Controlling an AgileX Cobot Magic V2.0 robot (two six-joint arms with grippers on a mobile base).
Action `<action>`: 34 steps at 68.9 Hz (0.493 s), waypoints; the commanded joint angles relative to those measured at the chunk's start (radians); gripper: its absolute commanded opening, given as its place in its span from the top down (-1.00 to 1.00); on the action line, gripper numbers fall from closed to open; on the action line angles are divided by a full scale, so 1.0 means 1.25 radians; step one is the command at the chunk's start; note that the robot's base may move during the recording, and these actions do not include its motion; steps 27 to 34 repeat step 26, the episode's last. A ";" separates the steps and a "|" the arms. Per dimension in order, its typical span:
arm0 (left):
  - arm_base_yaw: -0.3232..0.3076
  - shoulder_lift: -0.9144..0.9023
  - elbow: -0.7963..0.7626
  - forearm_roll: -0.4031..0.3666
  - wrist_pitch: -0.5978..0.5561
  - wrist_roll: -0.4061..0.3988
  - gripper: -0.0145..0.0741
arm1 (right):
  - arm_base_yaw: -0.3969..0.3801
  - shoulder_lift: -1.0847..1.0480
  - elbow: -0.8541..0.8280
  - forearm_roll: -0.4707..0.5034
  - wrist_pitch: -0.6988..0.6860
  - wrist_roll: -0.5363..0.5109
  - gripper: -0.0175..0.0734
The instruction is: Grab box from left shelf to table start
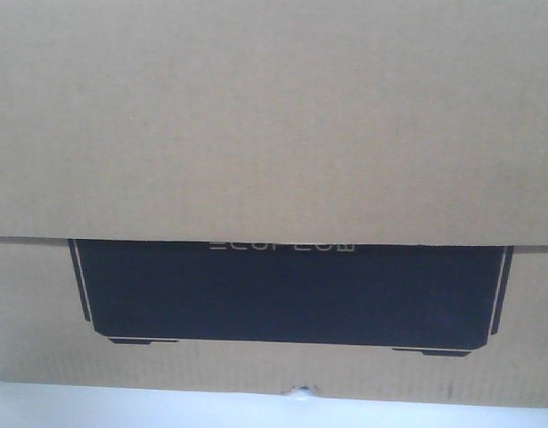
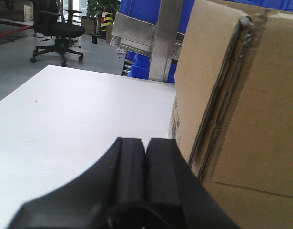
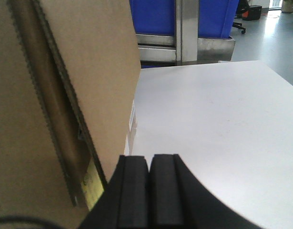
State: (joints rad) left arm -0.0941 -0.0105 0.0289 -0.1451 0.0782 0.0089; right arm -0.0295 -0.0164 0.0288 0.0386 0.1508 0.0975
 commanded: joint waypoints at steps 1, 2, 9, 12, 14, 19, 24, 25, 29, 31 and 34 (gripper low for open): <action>0.002 -0.010 -0.001 -0.007 -0.070 0.002 0.90 | -0.005 -0.006 -0.014 -0.009 -0.076 -0.003 0.49; 0.002 -0.010 -0.001 -0.007 -0.070 0.002 0.90 | -0.005 -0.006 -0.014 -0.009 -0.076 -0.003 0.49; 0.002 -0.010 -0.001 -0.007 -0.070 0.002 0.90 | -0.005 -0.006 -0.014 -0.009 -0.076 -0.003 0.49; 0.002 -0.010 -0.001 -0.007 -0.070 0.002 0.90 | -0.005 -0.006 -0.014 -0.009 -0.076 -0.003 0.49; 0.002 -0.010 -0.001 -0.007 -0.070 0.002 0.90 | -0.005 -0.006 -0.014 -0.009 -0.076 -0.003 0.49; 0.002 -0.010 -0.001 -0.007 -0.070 0.002 0.90 | -0.005 -0.006 -0.014 -0.009 -0.076 -0.003 0.49; 0.002 -0.010 -0.001 -0.007 -0.070 0.002 0.90 | -0.005 -0.006 -0.014 -0.009 -0.076 -0.003 0.49; 0.002 -0.010 -0.001 -0.007 -0.070 0.002 0.90 | -0.005 -0.006 -0.014 -0.009 -0.076 -0.003 0.49; 0.002 -0.010 -0.001 -0.007 -0.070 0.002 0.90 | -0.005 -0.006 -0.014 -0.009 -0.076 -0.003 0.49; 0.002 -0.010 -0.001 -0.007 -0.070 0.002 0.90 | -0.005 -0.006 -0.014 -0.009 -0.076 -0.003 0.49; 0.002 -0.010 -0.001 -0.007 -0.070 0.002 0.90 | -0.005 -0.006 -0.014 -0.009 -0.076 -0.003 0.49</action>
